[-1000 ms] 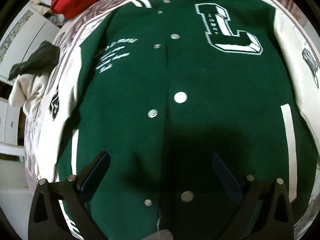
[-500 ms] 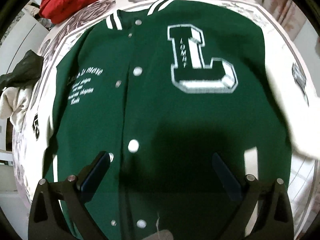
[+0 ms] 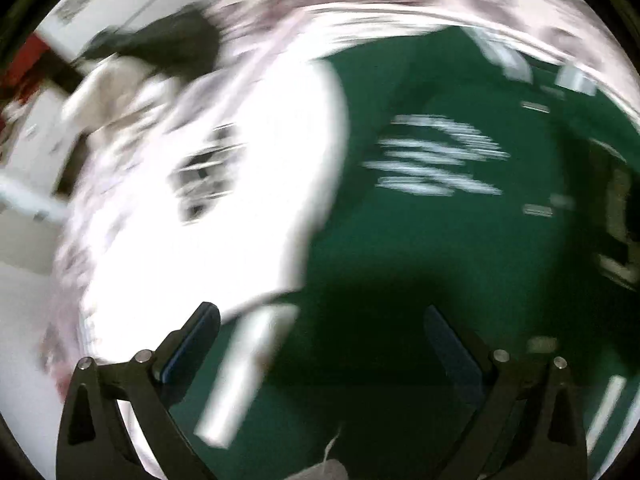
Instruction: Fold large clothes
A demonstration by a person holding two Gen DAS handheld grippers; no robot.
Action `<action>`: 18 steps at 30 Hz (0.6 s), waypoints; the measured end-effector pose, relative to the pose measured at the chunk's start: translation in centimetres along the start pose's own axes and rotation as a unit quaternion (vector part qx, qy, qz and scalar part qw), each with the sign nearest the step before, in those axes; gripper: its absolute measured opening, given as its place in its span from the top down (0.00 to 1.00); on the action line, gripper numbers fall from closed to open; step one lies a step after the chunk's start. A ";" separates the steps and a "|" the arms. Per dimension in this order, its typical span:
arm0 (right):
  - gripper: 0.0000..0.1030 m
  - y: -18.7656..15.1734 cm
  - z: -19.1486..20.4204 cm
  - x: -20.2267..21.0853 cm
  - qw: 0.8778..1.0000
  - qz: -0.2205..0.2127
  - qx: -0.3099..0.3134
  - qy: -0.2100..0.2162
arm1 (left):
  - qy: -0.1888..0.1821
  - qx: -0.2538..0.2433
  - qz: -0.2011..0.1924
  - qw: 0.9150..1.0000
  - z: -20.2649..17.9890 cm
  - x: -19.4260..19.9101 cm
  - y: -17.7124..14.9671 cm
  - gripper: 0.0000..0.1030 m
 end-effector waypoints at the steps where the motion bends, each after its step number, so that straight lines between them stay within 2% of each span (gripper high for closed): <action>1: 0.96 -1.2 3.7 -2.3 0.999 0.023 0.038 0.022 | 0.014 0.010 0.002 1.000 2.1 -0.4 -0.1 0.00; 2: 0.96 -2.7 7.4 -4.4 0.996 0.043 0.072 0.043 | 0.029 0.021 0.005 0.999 4.3 -0.9 -0.4 0.00; 4: 0.96 -6.8 12.2 -6.9 0.986 0.078 0.129 0.065 | 0.049 0.035 0.013 0.998 7.5 -1.6 -0.8 0.00; 5: 0.96 -8.8 13.6 -7.8 0.981 0.095 0.152 0.073 | 0.051 0.040 0.019 0.998 8.5 -1.9 -1.0 0.00; 6: 0.95 -11.1 15.0 -9.2 0.972 0.129 0.176 0.083 | 0.053 0.043 0.024 0.997 9.4 -2.1 -1.2 0.00; 7: 0.90 -13.1 15.3 -10.2 0.965 0.170 0.178 0.092 | 0.053 0.046 0.028 0.997 10.0 -2.2 -1.4 0.00; 8: 0.82 -14.4 15.2 -10.2 0.961 0.202 0.155 0.108 | 0.050 0.049 0.031 0.997 10.2 -1.9 -1.6 0.00; 9: 0.71 -15.1 14.1 -9.9 0.959 0.223 0.123 0.124 | 0.044 0.053 0.033 0.997 10.5 -1.6 -1.8 0.00; 10: 0.66 -15.1 12.8 -9.1 0.959 0.233 0.075 0.139 | 0.041 0.056 0.032 0.997 10.4 -1.4 -1.9 0.00; 12: 0.48 -14.0 9.0 -6.4 0.965 0.218 -0.012 0.143 | 0.028 0.059 0.029 0.997 9.9 -0.7 -1.7 0.00; 13: 0.43 -13.4 6.5 -4.7 0.968 0.204 -0.053 0.134 | 0.017 0.059 0.026 0.998 9.2 -0.3 -1.4 0.00; 15: 0.37 -13.0 0.8 -1.6 0.972 0.179 -0.127 0.079 | -0.004 0.056 0.020 0.998 7.6 0.5 -0.6 0.00; 16: 0.37 -13.3 -2.6 -0.1 0.969 0.174 -0.169 0.044 | -0.014 0.049 0.015 0.999 6.3 0.9 -0.2 0.00; 17: 0.37 -13.8 -5.6 0.9 0.962 0.172 -0.210 0.021 | -0.022 0.039 0.010 0.999 5.0 1.1 0.2 0.00; 18: 0.37 -14.7 -9.0 1.8 0.950 0.172 -0.260 -0.003 | -0.028 0.029 0.006 0.999 3.9 1.0 0.6 0.00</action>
Point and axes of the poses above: each gripper's, at about its wrist camera, not at the fingertips, and x roughly against the way its jaws point, z to its left, y to its top, the point moved 2 cm from there along -x, roughly the way its jaws point, and after that the axes turned 15 degrees about -z, right-handed, at the moved point
